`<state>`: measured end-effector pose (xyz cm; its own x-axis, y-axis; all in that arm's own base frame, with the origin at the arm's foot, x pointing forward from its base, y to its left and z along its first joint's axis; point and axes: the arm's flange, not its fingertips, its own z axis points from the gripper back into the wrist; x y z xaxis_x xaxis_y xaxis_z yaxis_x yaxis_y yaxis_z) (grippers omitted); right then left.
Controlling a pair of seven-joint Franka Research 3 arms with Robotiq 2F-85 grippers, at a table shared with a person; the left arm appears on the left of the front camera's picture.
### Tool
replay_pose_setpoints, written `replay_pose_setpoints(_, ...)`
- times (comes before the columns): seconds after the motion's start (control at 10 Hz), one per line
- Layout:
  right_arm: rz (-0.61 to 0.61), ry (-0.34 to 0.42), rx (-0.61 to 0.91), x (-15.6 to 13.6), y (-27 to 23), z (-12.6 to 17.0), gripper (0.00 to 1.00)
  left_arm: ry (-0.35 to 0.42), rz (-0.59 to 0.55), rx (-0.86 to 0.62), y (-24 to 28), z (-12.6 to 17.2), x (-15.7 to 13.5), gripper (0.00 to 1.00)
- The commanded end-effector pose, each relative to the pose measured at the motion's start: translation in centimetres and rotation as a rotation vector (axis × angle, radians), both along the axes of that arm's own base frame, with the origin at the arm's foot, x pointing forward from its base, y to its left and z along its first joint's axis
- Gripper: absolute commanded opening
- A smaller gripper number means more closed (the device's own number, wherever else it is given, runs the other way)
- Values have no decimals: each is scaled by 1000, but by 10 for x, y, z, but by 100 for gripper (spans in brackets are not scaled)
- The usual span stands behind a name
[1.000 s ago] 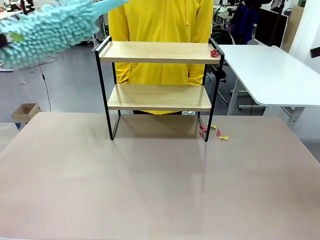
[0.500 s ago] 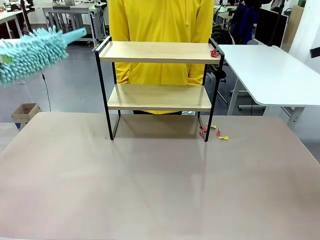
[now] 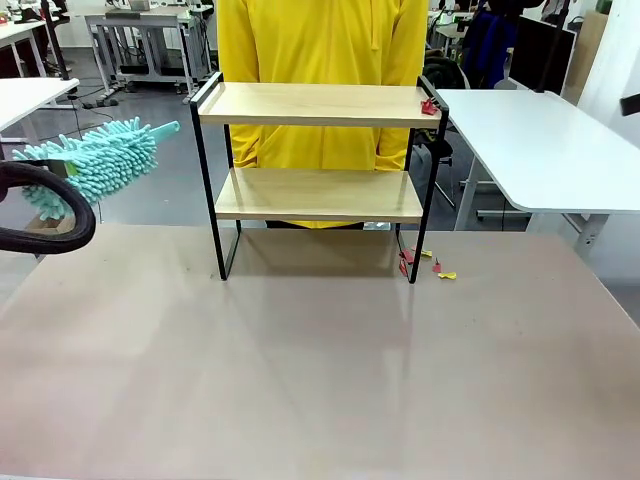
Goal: Clean the shelf.
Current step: Hand the Duster back to the human.
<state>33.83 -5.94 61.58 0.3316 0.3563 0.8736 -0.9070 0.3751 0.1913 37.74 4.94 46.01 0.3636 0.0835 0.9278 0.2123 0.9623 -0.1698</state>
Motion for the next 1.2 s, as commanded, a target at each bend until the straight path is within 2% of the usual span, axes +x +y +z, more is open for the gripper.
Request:
replay_pose_setpoints(0.0, 13, -24, 9, 1, -1, 1, 100, 2, -24, -11, 14, 6, 1, 17)
replay_pose_setpoints(1.1, 13, -24, 9, 1, -1, 1, 100, 2, -24, -11, 14, 6, 1, 17)
